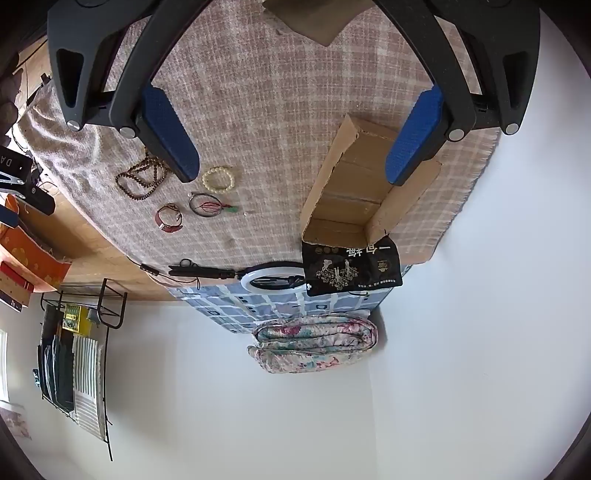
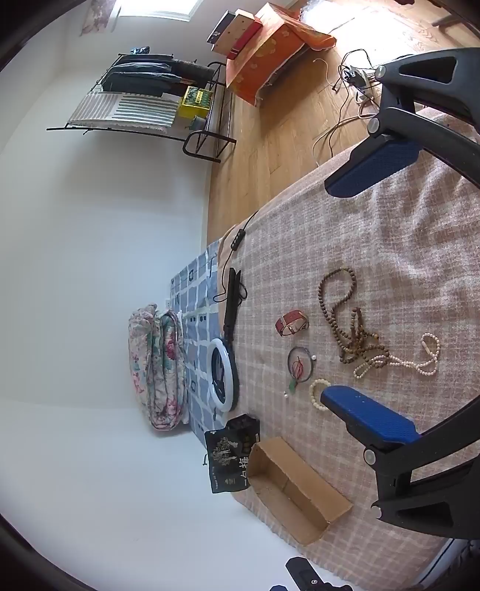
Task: Organize jewelry
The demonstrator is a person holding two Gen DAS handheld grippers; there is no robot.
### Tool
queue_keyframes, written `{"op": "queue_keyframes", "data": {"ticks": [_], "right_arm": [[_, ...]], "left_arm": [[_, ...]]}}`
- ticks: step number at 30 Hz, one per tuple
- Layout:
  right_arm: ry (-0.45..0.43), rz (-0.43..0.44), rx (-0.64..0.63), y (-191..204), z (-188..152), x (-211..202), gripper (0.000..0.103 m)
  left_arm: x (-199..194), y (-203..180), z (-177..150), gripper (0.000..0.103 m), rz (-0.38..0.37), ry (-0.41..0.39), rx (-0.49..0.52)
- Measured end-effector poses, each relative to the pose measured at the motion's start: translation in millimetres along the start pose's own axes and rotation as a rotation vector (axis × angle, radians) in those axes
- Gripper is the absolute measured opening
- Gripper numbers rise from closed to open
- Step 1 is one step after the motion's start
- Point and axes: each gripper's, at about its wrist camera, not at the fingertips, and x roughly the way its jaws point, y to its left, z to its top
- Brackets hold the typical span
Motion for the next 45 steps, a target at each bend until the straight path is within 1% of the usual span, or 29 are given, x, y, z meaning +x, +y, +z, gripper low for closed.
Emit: {"op": "queue_keyframes", "data": {"ticks": [4,11,14,17,36,45], "right_arm": [[-0.001,0.001,0.001,0.7,-0.4,0.4,0.103],[-0.001,-0.003,0.003,0.5,1.5,1.1,0.103],[0.0,-0.007,0.006,0.0,2.3,1.1,0.103],[0.002,-0.003,0.007,0.6,-2.8,1.6,0.103],[0.003,0.019,0.002,5.0,-1.0,0.4,0.103],[0.004,0.021,-0.001,6.0,-1.1,1.9,0.103]], "left_arm": [[-0.3,0.0,0.1,0.102,-0.001,0.008,0.003],[-5.7,1.5,2.1,0.102,0.005,-0.002,0.001],[-1.7,0.1,1.4,0.102,0.004,0.006,0.001],[-5.2,4.8,3.9,0.102,0.003,0.005,-0.003],[-5.9,7.1,5.0,0.102,0.006,-0.001,-0.005],[-7.8,10.4,13.1,0.102,0.013,-0.005,-0.01]]}}
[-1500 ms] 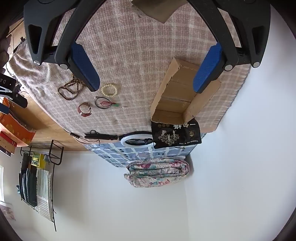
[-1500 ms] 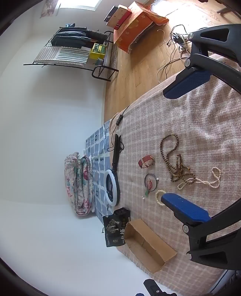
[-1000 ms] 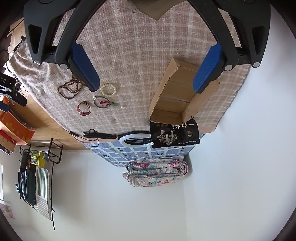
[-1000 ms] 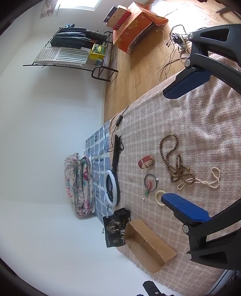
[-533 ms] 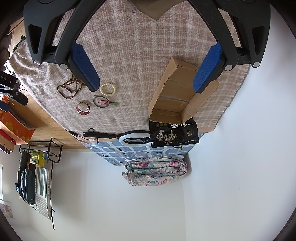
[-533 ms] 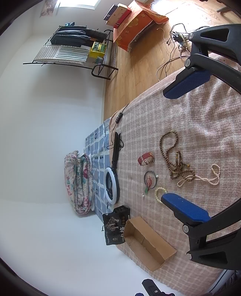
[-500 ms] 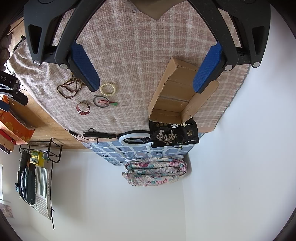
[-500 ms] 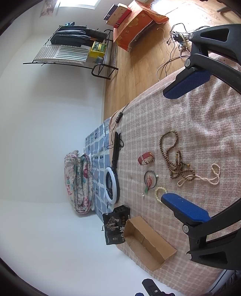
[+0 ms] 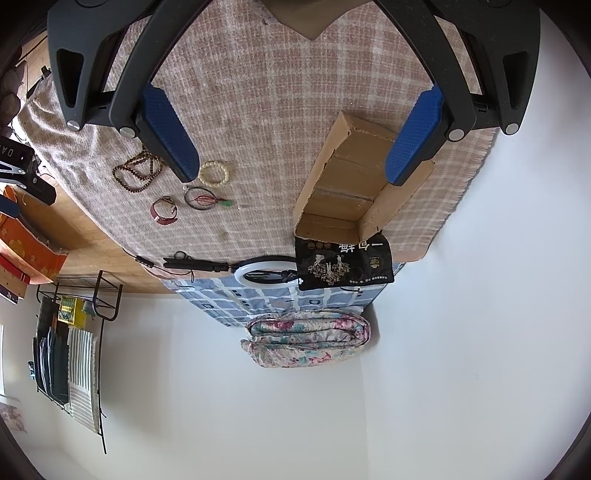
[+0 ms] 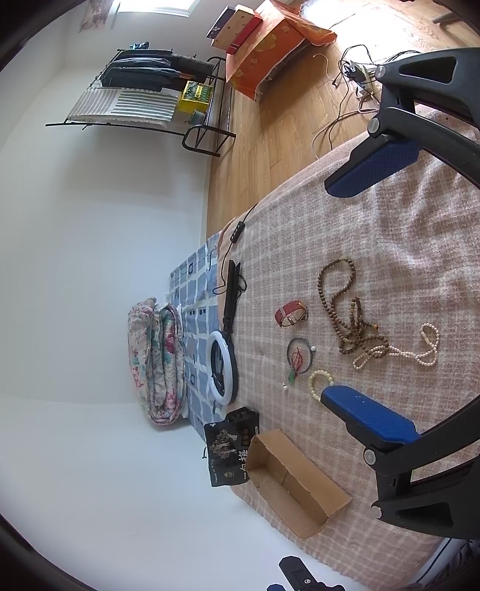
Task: Organize jewelry
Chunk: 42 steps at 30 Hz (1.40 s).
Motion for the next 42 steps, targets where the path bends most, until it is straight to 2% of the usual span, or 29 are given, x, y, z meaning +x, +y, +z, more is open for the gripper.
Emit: {"op": "queue_keyframes", "data": {"ticks": [42], "right_arm": [[0.01,0.018,0.004,4.6,-3.0,3.8,0.103]], "left_arm": [[-0.1,1.1,-2.3,0.102,-0.001,-0.006,-0.001]]}}
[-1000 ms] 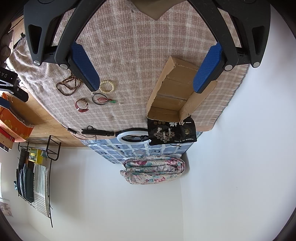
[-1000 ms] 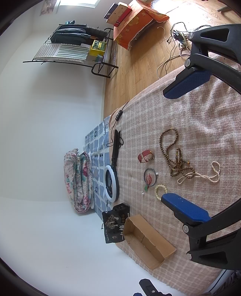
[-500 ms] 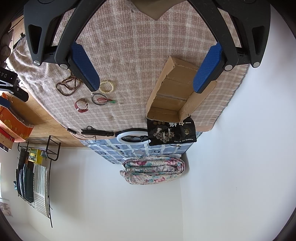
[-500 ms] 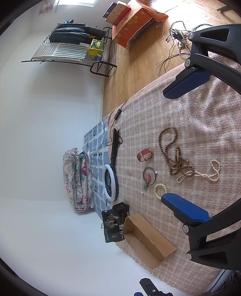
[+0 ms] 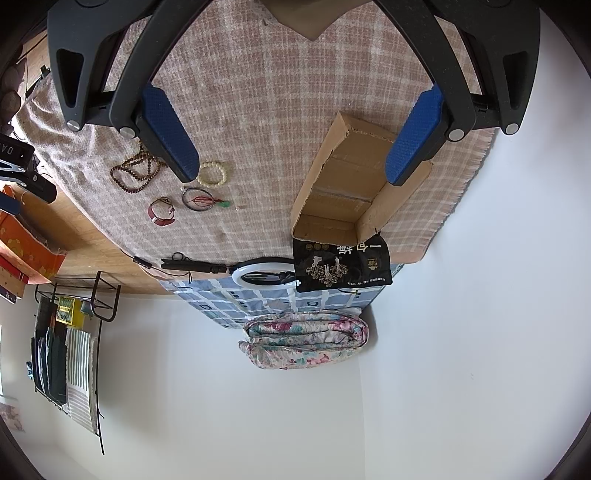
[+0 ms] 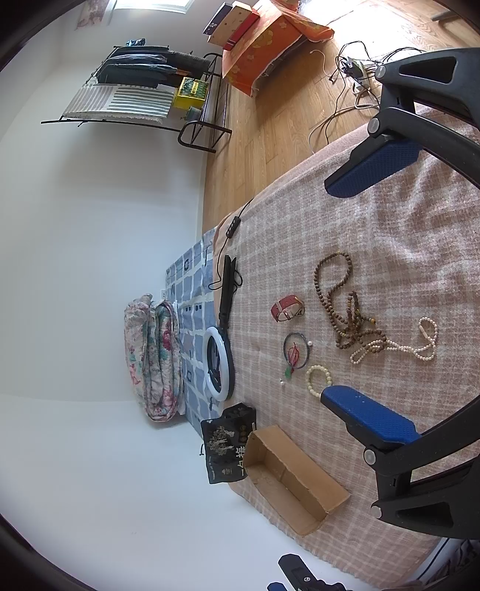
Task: Organize jewelry
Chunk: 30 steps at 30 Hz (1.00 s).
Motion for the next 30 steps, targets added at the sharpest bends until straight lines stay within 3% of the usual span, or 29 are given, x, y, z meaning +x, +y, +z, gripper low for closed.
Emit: {"op": "queue_keyframes", "data": {"ticks": [14,30], "right_arm": [[0.02,0.014,0.004,0.0,-1.2,3.4,0.103],[0.095,0.031,0.045,-18.9,1.3,36.3,0.103]], "left_arm": [[4.2,5.3,-2.5,0.102,0.001,0.024,0.007],[51.9,-2.0,-16.2,0.102,-0.017,0.166,0.023]]}}
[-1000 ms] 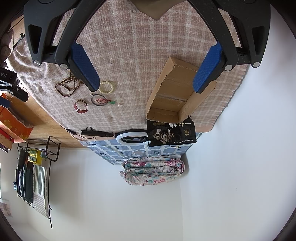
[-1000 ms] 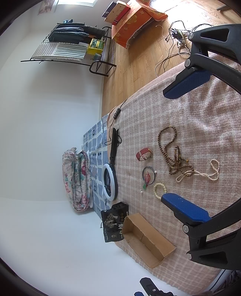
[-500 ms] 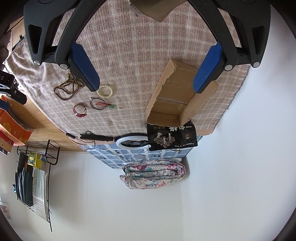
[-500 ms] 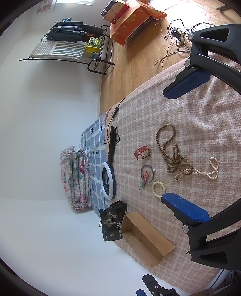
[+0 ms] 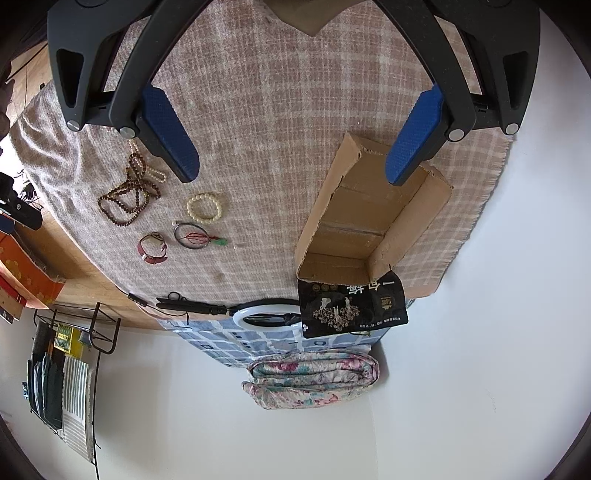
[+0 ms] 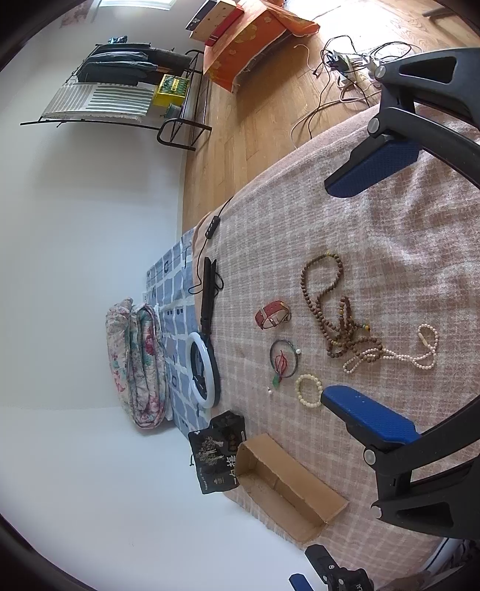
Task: Organize jewelry
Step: 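Close the left tool on the cream bead bracelet while the right tool grasps the brown bead necklace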
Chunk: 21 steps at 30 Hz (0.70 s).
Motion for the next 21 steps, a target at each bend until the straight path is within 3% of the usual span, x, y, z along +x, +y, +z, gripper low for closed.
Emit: {"op": "queue_keyframes", "data": {"ticks": [6,16,21], "right_arm": [[0.099,0.022,0.064,-20.0,6.0,29.1,0.103],[0.271,0.056,0.177,-46.0,9.5,83.2,0.099],[0.364,0.107,0.289,-59.1,4.1,113.1,0.095]], "left_arm": [[19.1,-0.3,8.7,0.1,-0.057,0.049,0.006],[73.4,-12.1,25.3,0.072,-0.151,0.202,-0.008],[100.7,-27.5,33.7,0.067,-0.184,0.243,0.013]]}}
